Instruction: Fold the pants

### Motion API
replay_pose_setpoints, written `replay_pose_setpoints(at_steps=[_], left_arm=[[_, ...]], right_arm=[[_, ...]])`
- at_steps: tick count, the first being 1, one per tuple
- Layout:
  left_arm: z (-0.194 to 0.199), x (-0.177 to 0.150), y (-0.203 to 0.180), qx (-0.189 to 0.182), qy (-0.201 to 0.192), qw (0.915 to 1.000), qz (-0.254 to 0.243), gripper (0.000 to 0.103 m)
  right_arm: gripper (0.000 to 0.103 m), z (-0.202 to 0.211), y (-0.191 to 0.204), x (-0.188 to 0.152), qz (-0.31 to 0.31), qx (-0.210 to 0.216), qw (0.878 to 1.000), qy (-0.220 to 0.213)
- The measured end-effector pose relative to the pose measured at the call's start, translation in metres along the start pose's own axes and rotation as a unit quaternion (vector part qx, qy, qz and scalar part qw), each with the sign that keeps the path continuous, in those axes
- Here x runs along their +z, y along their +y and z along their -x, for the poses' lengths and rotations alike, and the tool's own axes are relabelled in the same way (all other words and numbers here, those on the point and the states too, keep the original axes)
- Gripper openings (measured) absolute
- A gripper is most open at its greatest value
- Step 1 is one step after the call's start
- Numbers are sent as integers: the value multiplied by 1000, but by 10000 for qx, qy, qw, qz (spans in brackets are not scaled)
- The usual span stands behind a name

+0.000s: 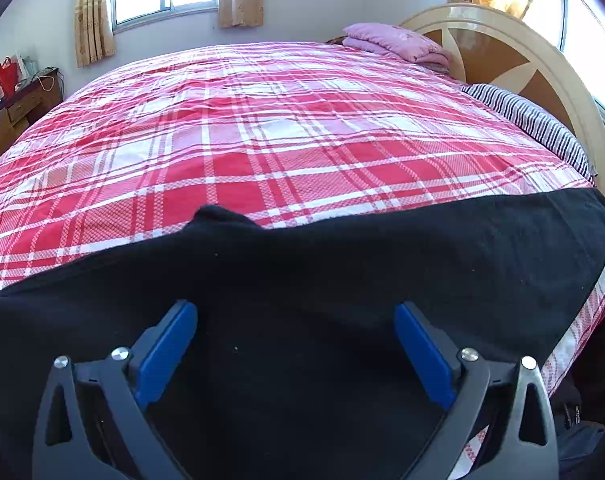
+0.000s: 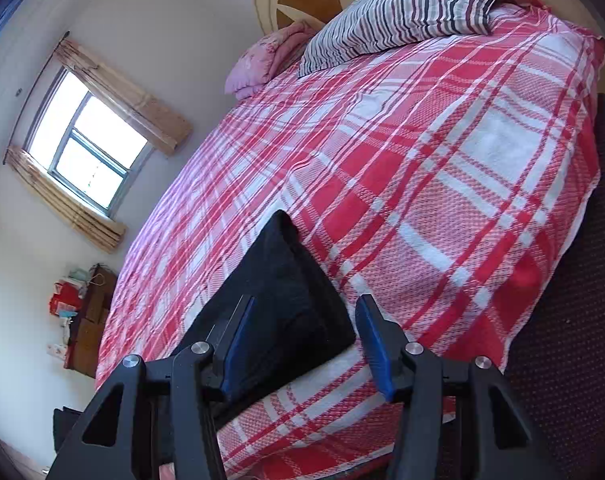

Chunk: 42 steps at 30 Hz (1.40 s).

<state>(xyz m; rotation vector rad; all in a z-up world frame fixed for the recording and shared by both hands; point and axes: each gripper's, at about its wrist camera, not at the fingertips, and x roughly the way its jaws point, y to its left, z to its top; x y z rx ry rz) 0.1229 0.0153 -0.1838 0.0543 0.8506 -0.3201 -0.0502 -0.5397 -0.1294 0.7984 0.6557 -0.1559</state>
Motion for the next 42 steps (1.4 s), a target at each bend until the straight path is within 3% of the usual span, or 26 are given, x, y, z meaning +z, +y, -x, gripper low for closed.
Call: replay_pose_setpoints(at_steps=[4,9,11,14,18,27,42], left_arm=[[1,1,1,-39,6,10000,28,101],[1,0,2,-84,5,10000,49,101],[1,0,1,-55,6,10000,1,101],[1,0,2,-77,11,10000,5,101],[1,1,4,-129,17,9999,25,101],[5,2,10,-214,76,9996,171,101],[9,2,17,-228,99,9991,347,101]], right_arm=[[52,-3,-3,1,-150,206,9996,78],[38,-4,2,-3,-15,-38,10000,16],[19,-6,0,-5,-3,51,10000,3],[17,-10,-7,-7,-156,296,9994,-5],[15,-4,0,-9,-6,305,9994,-133],[15,20,61,-20,1093,414,9914,-586],[15,9,147,-46,1977,955,9754,-205]])
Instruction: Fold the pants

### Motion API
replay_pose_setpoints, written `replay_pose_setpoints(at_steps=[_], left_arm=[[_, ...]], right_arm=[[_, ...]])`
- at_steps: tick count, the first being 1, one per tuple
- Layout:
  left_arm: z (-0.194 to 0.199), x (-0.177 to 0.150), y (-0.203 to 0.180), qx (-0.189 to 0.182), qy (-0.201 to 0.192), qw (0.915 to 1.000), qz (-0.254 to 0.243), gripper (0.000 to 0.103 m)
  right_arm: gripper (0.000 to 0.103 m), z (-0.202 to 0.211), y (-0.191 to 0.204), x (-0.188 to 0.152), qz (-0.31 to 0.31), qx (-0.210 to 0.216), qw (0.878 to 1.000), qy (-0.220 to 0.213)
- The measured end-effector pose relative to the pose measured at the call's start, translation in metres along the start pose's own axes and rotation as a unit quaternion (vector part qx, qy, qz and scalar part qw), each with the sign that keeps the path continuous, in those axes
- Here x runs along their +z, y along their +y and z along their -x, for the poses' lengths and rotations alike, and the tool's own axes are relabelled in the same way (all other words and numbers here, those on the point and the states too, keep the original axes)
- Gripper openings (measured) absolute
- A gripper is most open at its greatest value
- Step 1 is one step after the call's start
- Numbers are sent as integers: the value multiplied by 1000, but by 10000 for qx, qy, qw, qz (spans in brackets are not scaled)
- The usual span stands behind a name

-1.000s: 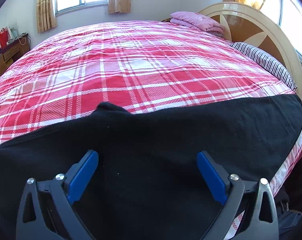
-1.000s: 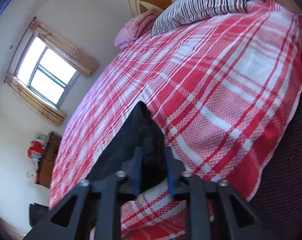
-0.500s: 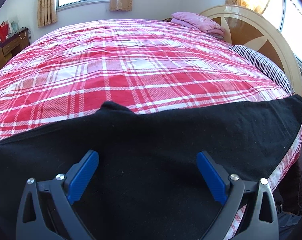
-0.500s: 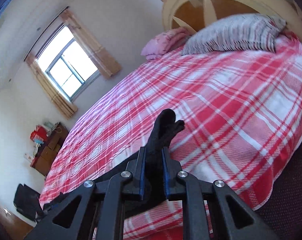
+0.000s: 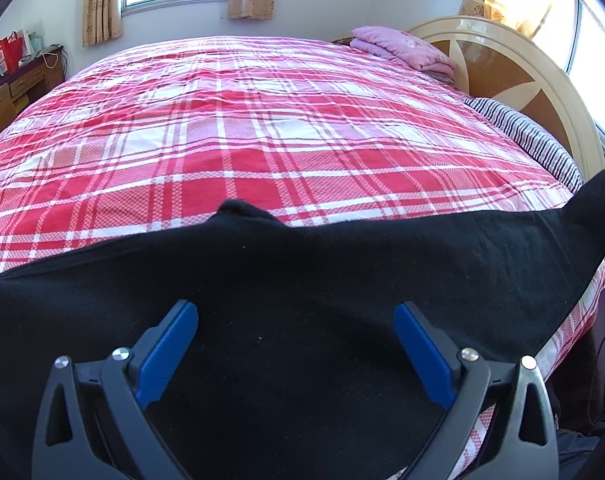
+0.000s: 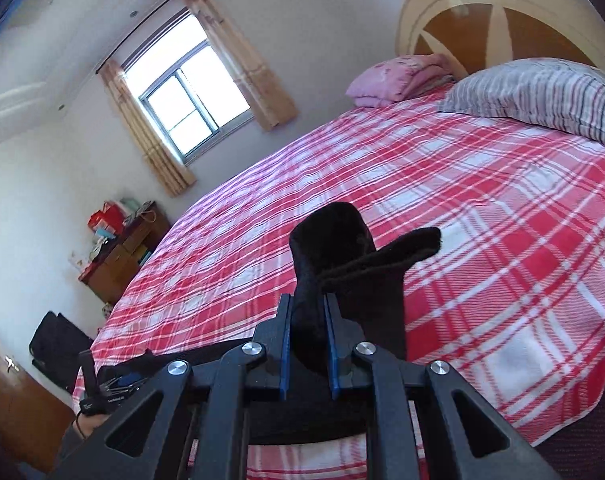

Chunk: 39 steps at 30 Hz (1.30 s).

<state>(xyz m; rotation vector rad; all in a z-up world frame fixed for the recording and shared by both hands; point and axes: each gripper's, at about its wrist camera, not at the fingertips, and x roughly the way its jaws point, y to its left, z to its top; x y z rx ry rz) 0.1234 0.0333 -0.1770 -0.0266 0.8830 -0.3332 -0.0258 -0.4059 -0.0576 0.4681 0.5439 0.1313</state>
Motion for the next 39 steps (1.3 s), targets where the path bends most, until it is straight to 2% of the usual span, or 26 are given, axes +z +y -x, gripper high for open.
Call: replay_pose_setpoints(at_steps=[13,20,32,39], left_arm=[[-1,0,1,7,-9,10000,-25,101],[-1,0,1,4,-13,10000,-8,101],[-1,0,1,-11,-23,10000,25,101],[3,2,-1,-95,-76,9999,123,101]], right_arm=[[15,-52,95,-13,844,795,9919,523],[15,-81,135,-31,1183,1046,9841,815],[15,-135,169,-76,1581,1270,9673,1523],[15,-166,177,-108,1816,1258,9533,2061]])
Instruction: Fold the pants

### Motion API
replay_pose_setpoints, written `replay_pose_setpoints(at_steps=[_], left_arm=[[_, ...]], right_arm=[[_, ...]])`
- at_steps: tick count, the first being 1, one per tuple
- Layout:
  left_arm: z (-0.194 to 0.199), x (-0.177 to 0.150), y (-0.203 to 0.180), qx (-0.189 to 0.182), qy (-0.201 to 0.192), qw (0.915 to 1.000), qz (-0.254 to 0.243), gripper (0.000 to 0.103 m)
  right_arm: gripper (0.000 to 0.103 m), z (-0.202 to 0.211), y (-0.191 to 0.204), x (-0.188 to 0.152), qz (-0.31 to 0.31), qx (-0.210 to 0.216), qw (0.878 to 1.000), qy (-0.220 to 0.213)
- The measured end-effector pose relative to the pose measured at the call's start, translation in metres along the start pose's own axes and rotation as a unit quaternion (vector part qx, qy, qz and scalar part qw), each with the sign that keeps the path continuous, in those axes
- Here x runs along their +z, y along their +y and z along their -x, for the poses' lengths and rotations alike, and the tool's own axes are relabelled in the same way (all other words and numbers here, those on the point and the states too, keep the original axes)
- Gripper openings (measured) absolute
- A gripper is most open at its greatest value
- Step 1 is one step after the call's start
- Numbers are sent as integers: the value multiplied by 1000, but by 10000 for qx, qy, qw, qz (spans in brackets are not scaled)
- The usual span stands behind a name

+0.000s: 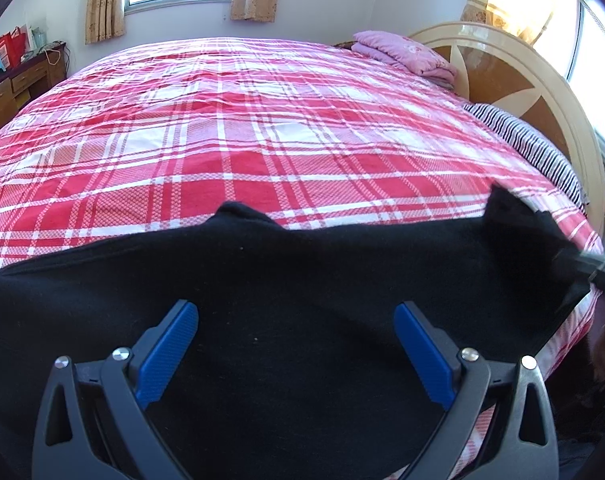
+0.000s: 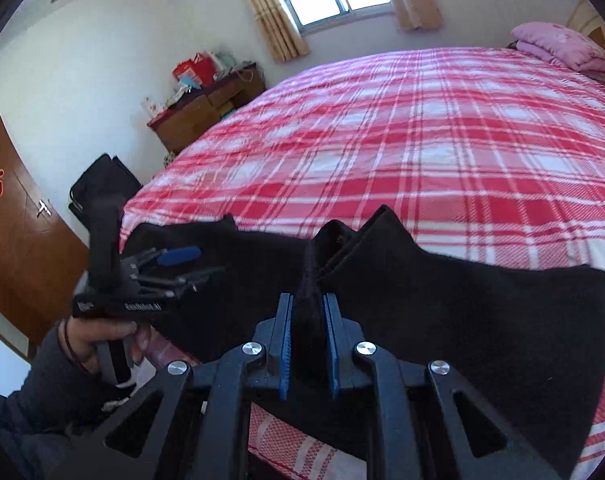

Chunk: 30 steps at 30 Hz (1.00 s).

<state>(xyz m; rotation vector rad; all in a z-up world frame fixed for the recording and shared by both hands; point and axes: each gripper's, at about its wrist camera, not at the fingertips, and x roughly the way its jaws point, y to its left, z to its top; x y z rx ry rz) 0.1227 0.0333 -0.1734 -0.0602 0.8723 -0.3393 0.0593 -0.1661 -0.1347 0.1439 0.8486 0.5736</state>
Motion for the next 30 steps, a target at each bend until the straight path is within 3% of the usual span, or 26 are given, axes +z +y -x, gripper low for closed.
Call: replay_pose_setpoints(at_steps=[5,8,10,17,21,23,24,26,30], left_arm=[[4,0,-17,-197,-69,9996,-177,101],[3,-1,-31,-430,-12,9986,-309,101],[2,-1,-39,-542,31,9978,-386,101],[2,0,-63,-586,82,9963,-624,101],[0,-1,-59,-532,122,9971,-533,101],[-1,-2,-54,-534,139,9975,-447,101],[-1,-3,-52,-540,140,9976,-411,101],[0,-3,-49,-567,136,9977,-352,101],[4,-2,-50,-625,82,9975,-320,101]], right_arm=[[20,-24,0,-12,160,87,9982,577],[36,-20,4,-16,327,238,9961,785],[39,-8,4,-18,411,368,9952,812],[39,7,-7,-20,375,183,9975,570],[39,-7,14,-23,686,261,9952,644],[39,-12,25,-26,942,-1,9931,692],[38,-15,28,-27,1035,-239,9919,690],[5,-22,28,-30,1148,-606,9888,731],[5,-11,35,-32,1306,-502,9884,587]])
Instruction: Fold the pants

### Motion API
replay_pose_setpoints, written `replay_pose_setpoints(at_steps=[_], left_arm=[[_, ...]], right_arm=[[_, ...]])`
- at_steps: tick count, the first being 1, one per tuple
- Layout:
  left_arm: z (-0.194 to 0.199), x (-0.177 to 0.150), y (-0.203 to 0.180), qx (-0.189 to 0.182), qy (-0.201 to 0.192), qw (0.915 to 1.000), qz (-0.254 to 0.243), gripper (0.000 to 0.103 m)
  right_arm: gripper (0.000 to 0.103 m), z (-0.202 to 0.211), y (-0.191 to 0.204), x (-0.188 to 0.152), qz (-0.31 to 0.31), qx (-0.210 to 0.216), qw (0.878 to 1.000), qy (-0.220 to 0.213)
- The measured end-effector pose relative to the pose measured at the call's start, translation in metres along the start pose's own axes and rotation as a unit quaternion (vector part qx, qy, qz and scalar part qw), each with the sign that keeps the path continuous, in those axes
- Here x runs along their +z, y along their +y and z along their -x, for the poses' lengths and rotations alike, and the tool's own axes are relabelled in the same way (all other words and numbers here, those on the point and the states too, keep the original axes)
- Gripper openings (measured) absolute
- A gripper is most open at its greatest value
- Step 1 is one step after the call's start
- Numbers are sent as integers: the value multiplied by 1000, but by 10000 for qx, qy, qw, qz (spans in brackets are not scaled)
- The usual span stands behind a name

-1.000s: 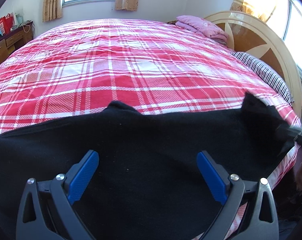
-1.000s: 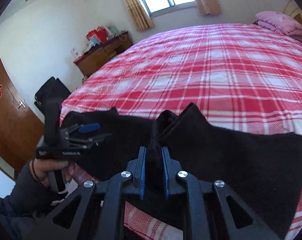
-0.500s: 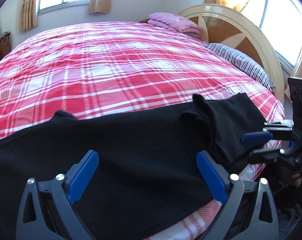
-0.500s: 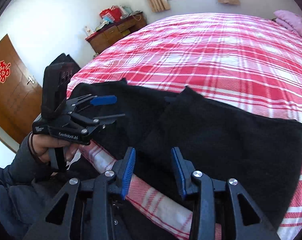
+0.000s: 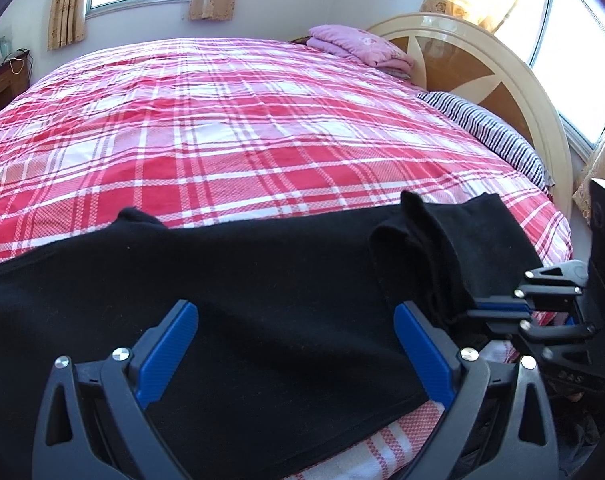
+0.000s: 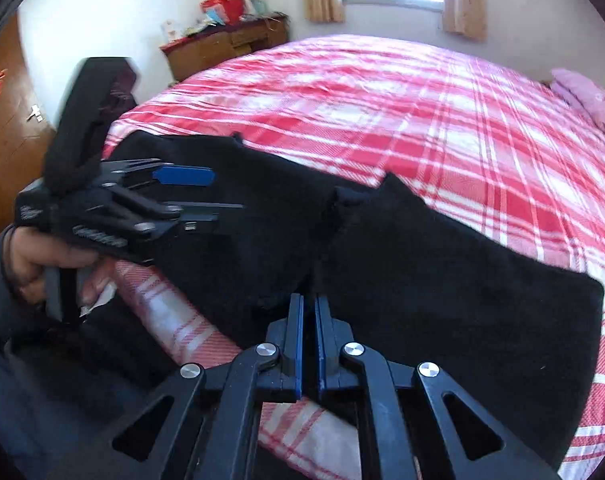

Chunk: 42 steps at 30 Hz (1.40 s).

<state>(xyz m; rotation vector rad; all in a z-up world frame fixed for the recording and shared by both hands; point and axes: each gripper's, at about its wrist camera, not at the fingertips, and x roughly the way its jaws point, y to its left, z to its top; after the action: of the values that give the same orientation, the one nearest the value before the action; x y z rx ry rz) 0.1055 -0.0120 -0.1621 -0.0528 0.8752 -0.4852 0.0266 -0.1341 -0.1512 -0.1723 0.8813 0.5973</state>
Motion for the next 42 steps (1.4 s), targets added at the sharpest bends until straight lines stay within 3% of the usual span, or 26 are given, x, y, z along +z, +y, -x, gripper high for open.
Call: replay_pose_setpoints(at_steps=[3,7,9,10,11,14,17,19,21,22,24,25,26,27,31,35,39,42], left_arm=[[0,2,-4,-130,-15,9999,-10,101],[-5,3,-16,-358,68,9993,-127,101],[-5,6,-23,-521,84,9984,-195,101],[-6,8,-27,-633,91,9977,-216,101],[-7,11,-30,-741,102,9970,-208,101],[-13,18,-35,-1004,216,9947,-113,101],[-22,27,-47,-1200,323,9922,-131,100],[-31,31,-59,-1291,435,9905,-199,92],[-43,32,-69,-1355,631,9883,-305,70],[-49,31,-74,-1356,751,9872,-361,64],[-59,28,-80,-1271,912,9867,-452,37],[-59,27,-81,-1203,866,9878,-472,31],[-58,27,-81,-1224,836,9879,-464,14],[-54,27,-78,-1323,821,9871,-371,11],[-33,30,-60,-1518,633,9863,124,11],[-17,33,-47,-1447,548,9875,298,10],[-19,31,-40,-1360,568,9884,376,10],[-27,28,-47,-1462,652,9867,289,10]], right_arm=[[5,11,11,1,164,145,9996,-175],[6,-13,0,-2,22,95,9999,47],[20,-19,-10,-3,-206,322,9990,217],[42,-17,-14,-3,-262,368,9986,277],[56,-9,-16,-2,-264,457,9983,238],[56,19,-26,-1,-226,635,9977,7],[56,43,-42,-3,-200,378,9988,-231],[56,53,-60,-8,-433,194,9982,-357],[56,58,-80,-13,-795,160,9952,-549],[56,60,-90,-16,-1016,132,9925,-659],[56,63,-107,-18,-1334,27,9875,-840],[56,67,-115,-19,-1485,-26,9842,-964],[56,71,-122,-20,-1613,-55,9806,-1112],[56,75,-127,-21,-1724,-76,9770,-1252],[56,89,-143,-26,-2088,-39,9633,-1688],[56,94,-141,-24,-2063,183,9605,-1858],[56,88,-126,-22,-1733,448,9693,-1683],[56,69,-120,-21,-1546,260,9827,-982]])
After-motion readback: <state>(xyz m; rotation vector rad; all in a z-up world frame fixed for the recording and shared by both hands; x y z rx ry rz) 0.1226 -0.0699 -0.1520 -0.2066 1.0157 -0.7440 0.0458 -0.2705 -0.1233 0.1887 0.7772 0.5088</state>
